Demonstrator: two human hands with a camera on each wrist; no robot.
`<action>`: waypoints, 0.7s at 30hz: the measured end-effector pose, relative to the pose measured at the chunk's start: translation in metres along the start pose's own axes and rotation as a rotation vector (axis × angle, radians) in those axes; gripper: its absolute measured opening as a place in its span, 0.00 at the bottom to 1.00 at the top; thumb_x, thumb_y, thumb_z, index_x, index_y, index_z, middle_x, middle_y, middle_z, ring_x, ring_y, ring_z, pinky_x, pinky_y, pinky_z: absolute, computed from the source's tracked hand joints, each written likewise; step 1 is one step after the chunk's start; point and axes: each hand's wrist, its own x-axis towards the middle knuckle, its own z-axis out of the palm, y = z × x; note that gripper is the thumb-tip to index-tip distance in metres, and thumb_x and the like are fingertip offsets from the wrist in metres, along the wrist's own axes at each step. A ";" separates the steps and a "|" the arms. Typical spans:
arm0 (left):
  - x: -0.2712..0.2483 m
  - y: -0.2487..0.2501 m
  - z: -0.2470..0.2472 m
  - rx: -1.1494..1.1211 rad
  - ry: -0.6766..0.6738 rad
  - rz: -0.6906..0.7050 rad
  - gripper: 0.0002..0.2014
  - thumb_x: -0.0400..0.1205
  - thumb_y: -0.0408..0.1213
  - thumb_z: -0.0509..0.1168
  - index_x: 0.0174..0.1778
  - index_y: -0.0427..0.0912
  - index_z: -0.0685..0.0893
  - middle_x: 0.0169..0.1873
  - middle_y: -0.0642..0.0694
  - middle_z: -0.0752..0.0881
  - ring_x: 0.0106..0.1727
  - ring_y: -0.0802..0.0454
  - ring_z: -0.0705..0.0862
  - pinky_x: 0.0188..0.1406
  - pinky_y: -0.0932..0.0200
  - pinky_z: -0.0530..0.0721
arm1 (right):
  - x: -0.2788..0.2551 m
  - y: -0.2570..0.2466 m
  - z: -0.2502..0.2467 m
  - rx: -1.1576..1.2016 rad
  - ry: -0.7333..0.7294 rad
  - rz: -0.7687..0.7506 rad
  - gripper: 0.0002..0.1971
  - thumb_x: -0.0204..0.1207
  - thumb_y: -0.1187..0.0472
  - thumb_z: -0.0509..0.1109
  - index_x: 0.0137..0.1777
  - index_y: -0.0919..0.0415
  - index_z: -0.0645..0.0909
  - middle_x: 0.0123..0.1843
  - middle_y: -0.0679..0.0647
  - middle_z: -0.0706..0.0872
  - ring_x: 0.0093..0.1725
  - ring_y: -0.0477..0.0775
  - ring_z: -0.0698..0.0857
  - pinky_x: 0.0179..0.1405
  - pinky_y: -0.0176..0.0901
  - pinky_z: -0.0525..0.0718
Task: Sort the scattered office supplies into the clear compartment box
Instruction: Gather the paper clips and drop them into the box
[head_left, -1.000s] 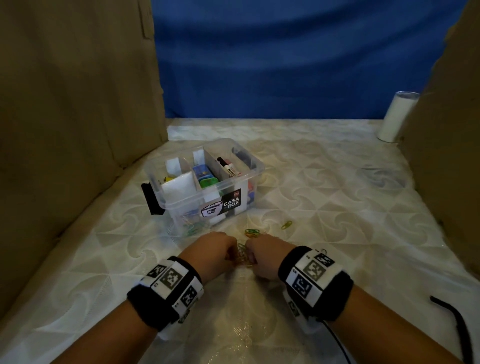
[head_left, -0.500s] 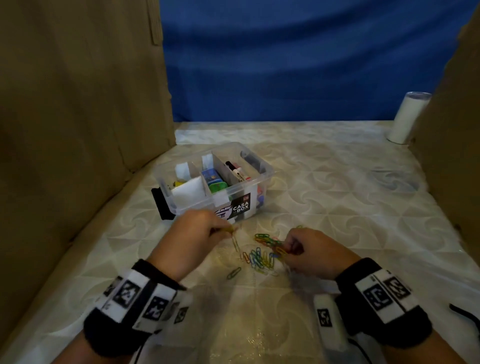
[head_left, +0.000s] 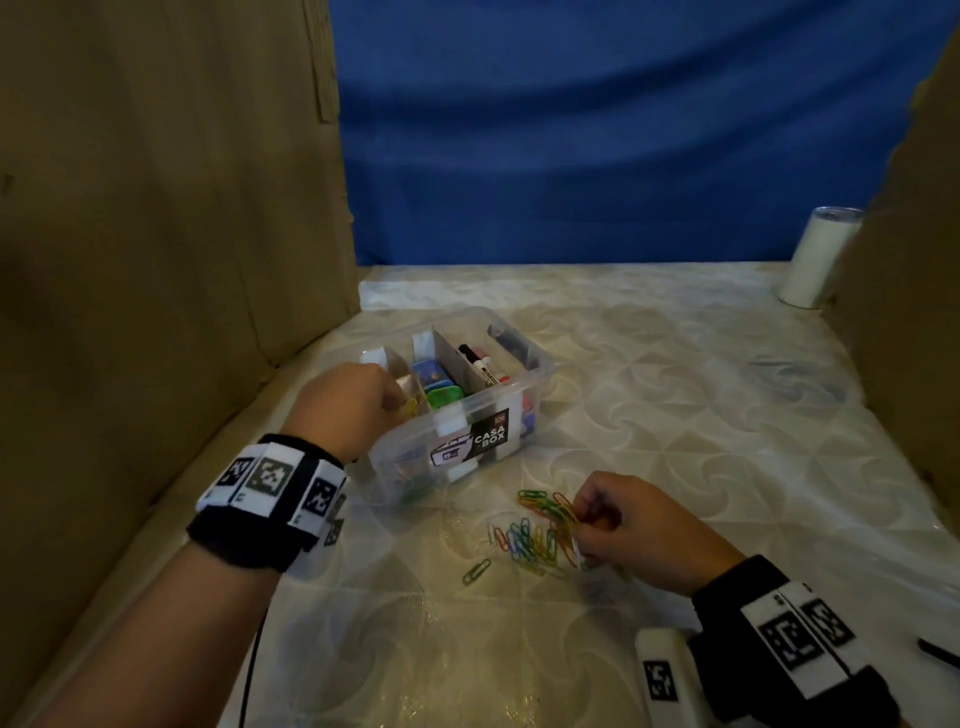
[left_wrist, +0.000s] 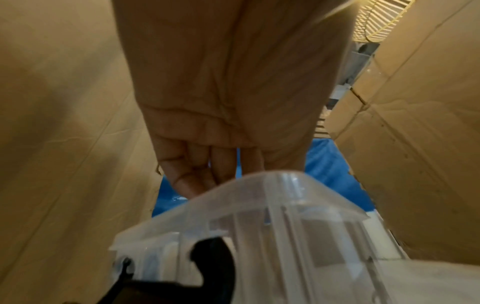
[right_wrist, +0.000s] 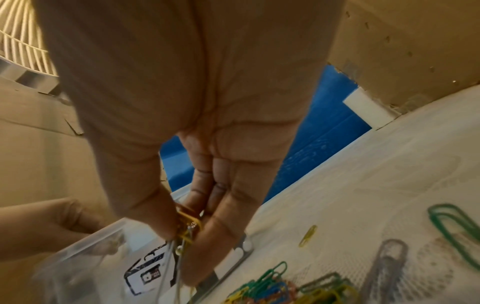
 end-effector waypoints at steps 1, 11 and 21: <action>0.000 -0.004 0.002 -0.045 0.025 -0.005 0.10 0.76 0.46 0.70 0.52 0.52 0.90 0.51 0.50 0.90 0.53 0.49 0.85 0.54 0.49 0.85 | -0.001 0.002 -0.001 0.021 -0.002 0.000 0.04 0.70 0.67 0.73 0.42 0.61 0.80 0.33 0.53 0.88 0.29 0.43 0.86 0.29 0.31 0.81; -0.023 -0.016 0.035 -0.393 0.121 -0.155 0.25 0.89 0.40 0.46 0.83 0.37 0.57 0.84 0.43 0.55 0.85 0.50 0.51 0.82 0.59 0.46 | 0.014 -0.033 -0.003 0.287 0.033 -0.103 0.04 0.74 0.71 0.72 0.42 0.66 0.80 0.31 0.54 0.87 0.32 0.51 0.86 0.44 0.52 0.87; -0.022 -0.018 0.050 -0.560 0.154 -0.162 0.26 0.89 0.43 0.43 0.84 0.40 0.50 0.85 0.49 0.47 0.85 0.57 0.43 0.77 0.66 0.39 | 0.107 -0.151 0.037 -0.028 0.126 -0.275 0.02 0.75 0.61 0.70 0.45 0.55 0.80 0.43 0.52 0.86 0.45 0.51 0.84 0.50 0.45 0.82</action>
